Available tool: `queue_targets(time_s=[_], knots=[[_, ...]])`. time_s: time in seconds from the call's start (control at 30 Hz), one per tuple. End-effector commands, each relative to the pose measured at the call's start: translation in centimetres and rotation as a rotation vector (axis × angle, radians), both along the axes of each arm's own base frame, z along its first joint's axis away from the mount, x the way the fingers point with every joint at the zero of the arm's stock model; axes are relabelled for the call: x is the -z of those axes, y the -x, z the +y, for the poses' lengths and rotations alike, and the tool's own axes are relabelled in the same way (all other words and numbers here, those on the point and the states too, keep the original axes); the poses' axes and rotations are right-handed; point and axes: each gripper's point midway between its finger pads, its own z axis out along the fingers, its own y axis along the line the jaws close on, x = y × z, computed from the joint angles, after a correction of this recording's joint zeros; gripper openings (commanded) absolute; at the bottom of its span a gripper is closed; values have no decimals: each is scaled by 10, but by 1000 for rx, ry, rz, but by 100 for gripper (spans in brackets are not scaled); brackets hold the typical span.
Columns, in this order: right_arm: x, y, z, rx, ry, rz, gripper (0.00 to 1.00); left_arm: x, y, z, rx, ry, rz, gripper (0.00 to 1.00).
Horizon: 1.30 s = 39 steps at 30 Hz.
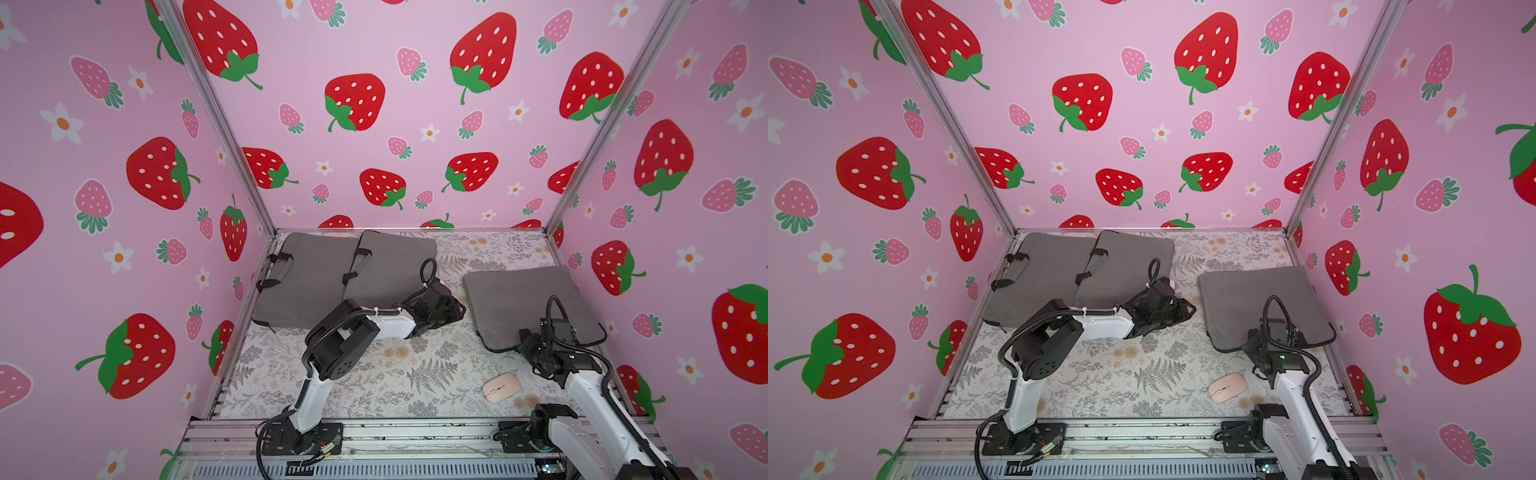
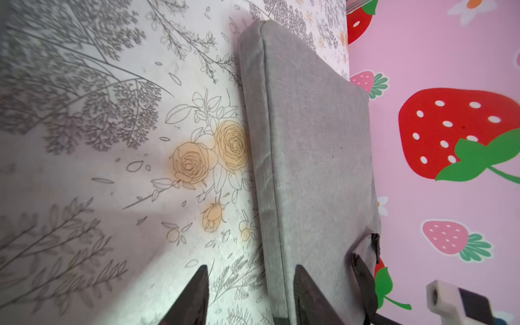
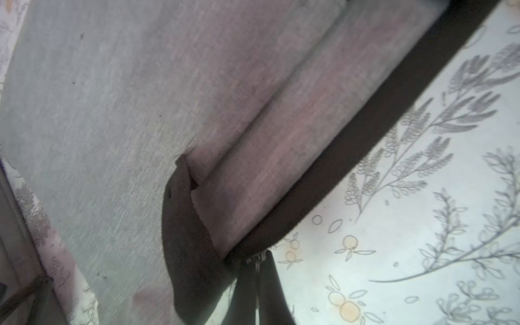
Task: Put the mouse into the laptop bag
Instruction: Unzip the zipper on the zippered laptop bag.
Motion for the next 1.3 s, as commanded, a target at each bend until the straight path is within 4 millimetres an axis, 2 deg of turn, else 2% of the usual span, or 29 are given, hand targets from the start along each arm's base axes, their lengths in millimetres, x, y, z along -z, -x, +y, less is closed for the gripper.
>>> queue_targets(time_s=[0.0,0.2,0.37,0.43,0.47,0.53,0.6,0.83,1.1,1.2,1.27], knots=[[-1,4,4,-28,-29,-2,0,-8,-3,-23,45,71,22,51],[-8,3,6,-42,-36,-34,0,1,-15,-51,68,100,45,52],[-4,4,10,-64,-48,-30,0,15,-23,-72,71,134,69,52],[-3,4,14,-87,-59,-29,0,18,-25,-79,73,149,73,49],[-4,4,16,-98,-68,-31,0,17,-25,-83,78,160,72,46],[-5,2,26,-133,-98,-47,0,17,-28,-88,77,177,68,21],[-6,-1,39,-176,-122,-79,0,16,-32,-87,55,183,58,0],[-30,-6,89,-376,-50,-128,0,15,-45,-74,-39,178,2,0],[-30,7,149,-499,-102,-166,0,13,-55,-62,-120,187,-42,0],[-34,8,157,-507,-64,-167,0,6,-60,-57,-151,184,-69,0],[-21,8,146,-447,-21,-116,0,1,-63,-52,-179,189,-100,0]])
